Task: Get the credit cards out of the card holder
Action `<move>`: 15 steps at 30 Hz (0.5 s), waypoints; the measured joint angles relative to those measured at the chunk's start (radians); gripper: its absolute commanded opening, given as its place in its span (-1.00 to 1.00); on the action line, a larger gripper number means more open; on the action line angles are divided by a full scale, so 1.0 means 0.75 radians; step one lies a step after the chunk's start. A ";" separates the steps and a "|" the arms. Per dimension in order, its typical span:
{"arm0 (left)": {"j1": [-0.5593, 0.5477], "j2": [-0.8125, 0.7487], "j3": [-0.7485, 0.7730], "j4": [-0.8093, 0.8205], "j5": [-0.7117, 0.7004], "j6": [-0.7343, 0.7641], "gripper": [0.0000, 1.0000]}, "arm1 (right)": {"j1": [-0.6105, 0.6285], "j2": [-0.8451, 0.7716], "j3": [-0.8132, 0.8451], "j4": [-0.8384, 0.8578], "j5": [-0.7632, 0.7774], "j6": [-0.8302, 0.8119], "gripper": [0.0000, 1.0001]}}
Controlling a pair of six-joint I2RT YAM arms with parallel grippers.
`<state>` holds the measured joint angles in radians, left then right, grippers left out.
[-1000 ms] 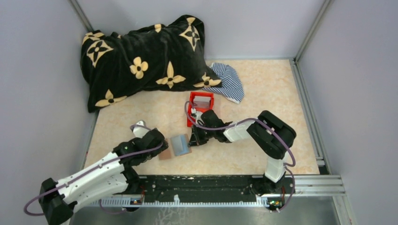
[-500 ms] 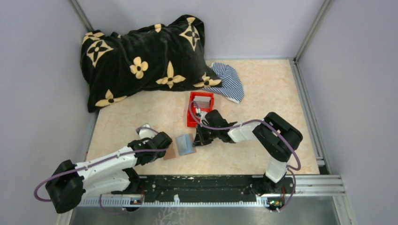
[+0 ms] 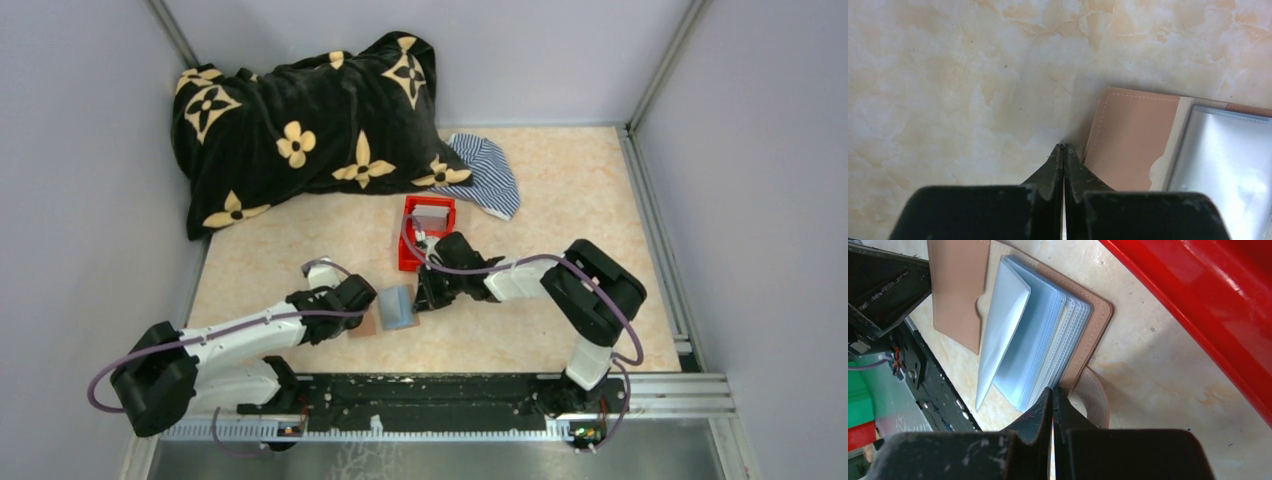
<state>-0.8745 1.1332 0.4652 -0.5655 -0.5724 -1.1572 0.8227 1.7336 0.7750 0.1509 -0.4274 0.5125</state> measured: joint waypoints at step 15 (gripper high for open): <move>0.000 0.135 0.080 0.000 -0.024 0.097 -1.00 | 0.026 -0.017 0.017 -0.058 0.014 -0.006 -1.00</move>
<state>-0.8745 1.2343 0.5255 -0.5655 -0.5907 -1.0847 0.8425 1.7210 0.7879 0.1074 -0.4171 0.5083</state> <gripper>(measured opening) 0.005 0.004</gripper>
